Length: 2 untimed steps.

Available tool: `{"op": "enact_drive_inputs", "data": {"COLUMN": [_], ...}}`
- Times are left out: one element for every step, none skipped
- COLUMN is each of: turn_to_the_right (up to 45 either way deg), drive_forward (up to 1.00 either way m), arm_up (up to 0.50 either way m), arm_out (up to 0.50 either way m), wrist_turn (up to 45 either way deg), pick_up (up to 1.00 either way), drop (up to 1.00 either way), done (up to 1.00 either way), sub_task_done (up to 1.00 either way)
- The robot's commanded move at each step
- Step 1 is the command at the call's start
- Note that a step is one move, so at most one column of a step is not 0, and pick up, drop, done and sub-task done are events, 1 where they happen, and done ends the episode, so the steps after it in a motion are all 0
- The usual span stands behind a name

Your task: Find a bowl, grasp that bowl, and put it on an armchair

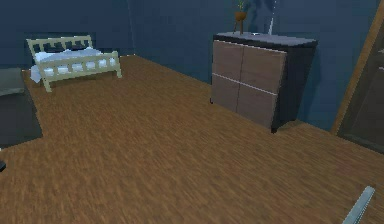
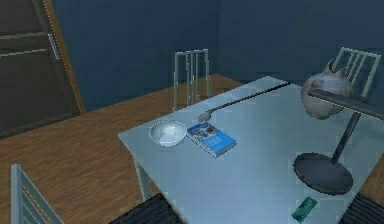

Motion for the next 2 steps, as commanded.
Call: {"op": "enact_drive_inputs", "data": {"turn_to_the_right": [0.0, 0.0], "drive_forward": [0.0, 0.0], "arm_up": [0.38, 0.0], "arm_out": [0.0, 0.48], "wrist_turn": [0.0, 0.0], "pick_up": [0.0, 0.0], "drop": [0.0, 0.0], "done": [0.0, 0.0], "sub_task_done": [0.0, 0.0]}}
